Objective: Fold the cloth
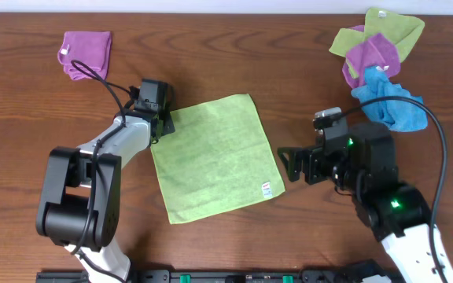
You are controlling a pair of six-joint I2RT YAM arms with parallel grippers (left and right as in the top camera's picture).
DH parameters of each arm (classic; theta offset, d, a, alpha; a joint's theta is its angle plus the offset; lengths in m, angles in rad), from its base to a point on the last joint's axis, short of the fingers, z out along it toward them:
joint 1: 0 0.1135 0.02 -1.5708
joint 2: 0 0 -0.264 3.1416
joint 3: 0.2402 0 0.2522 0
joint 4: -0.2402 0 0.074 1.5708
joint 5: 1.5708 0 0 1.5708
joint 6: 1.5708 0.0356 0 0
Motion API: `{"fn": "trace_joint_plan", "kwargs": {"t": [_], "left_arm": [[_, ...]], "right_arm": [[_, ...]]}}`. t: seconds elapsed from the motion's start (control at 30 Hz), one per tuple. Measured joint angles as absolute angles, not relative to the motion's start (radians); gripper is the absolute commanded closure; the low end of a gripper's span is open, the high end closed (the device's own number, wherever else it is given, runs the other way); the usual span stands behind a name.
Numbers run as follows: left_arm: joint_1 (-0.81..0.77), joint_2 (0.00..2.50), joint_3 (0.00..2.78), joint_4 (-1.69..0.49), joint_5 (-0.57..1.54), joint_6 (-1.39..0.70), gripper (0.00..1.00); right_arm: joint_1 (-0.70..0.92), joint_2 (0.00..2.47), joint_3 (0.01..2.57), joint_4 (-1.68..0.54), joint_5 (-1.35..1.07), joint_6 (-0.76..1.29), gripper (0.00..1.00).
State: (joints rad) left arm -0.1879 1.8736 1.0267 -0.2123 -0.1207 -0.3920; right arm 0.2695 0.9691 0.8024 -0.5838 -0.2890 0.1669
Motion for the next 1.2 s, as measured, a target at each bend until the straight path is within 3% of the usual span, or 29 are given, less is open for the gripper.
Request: {"fn": "trace_joint_plan", "kwargs": {"t": [0.4, 0.57, 0.77, 0.97, 1.1, 1.2], "left_arm": [[-0.184, 1.995, 1.032, 0.181, -0.120, -0.357, 0.95], [-0.183, 2.009, 1.039, 0.203, -0.123, -0.350, 0.94], [-0.183, 1.884, 1.038, 0.141, -0.120, -0.342, 0.94], [-0.187, 1.663, 1.048, -0.178, -0.101, -0.355, 0.95], [-0.198, 1.670, 1.047, -0.378, -0.092, -0.401, 0.95], [-0.200, 1.715, 1.044, -0.395, -0.086, -0.426, 0.94]], "right_arm": [[0.270, 1.065, 0.802, -0.568, -0.287, 0.167, 0.01], [0.270, 1.091, 0.802, -0.550, -0.287, 0.168, 0.01], [0.270, 1.093, 0.802, -0.549, -0.287, 0.171, 0.01], [0.270, 1.093, 0.802, -0.555, -0.289, 0.172, 0.01], [0.270, 1.094, 0.802, -0.554, -0.289, 0.172, 0.01], [0.270, 1.094, 0.802, -0.555, -0.292, 0.172, 0.01]]}}
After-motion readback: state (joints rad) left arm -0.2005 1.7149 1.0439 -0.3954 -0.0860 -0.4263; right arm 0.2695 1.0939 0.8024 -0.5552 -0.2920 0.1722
